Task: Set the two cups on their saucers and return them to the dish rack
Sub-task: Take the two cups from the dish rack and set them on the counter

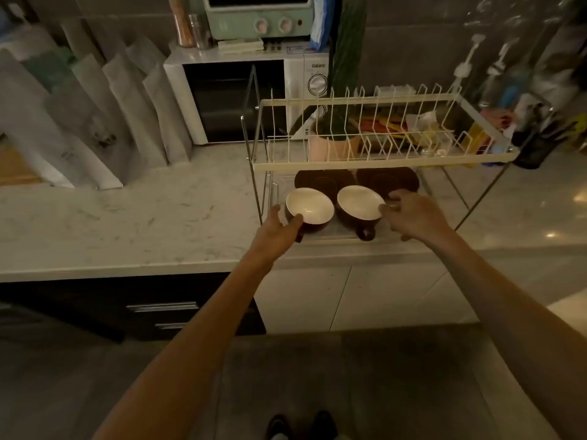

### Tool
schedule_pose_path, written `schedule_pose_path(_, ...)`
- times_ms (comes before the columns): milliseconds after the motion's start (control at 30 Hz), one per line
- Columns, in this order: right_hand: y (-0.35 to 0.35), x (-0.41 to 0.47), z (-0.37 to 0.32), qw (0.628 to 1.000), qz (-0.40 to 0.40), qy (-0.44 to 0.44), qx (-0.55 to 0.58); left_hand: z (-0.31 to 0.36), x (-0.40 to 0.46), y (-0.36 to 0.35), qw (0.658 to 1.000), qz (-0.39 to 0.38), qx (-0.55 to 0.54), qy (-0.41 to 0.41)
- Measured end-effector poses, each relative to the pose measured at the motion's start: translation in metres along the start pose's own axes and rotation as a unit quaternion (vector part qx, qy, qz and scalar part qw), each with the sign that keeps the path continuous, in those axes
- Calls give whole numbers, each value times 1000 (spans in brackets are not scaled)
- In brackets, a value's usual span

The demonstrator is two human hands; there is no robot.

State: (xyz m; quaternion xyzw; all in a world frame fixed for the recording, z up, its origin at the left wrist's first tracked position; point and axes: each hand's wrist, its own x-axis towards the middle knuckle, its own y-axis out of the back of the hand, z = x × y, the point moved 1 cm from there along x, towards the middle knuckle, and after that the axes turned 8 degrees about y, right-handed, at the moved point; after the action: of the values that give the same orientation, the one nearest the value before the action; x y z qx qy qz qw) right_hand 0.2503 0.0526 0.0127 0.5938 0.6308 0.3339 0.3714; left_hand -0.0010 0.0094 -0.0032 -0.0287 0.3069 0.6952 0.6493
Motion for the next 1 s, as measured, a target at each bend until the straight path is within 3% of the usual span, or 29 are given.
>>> schedule_pose_path(333,-15,13,2,994,24,-55,96,10,22,-8,996,15,-76,45)
schedule_pose_path(633,-28,20,5,967,-24,-103,232,8,30,-16,991,-10,-116,70)
schedule_pose_path(1000,-32,21,2,890,-18,-184,416,9,31,-22,982,20,-166,88)
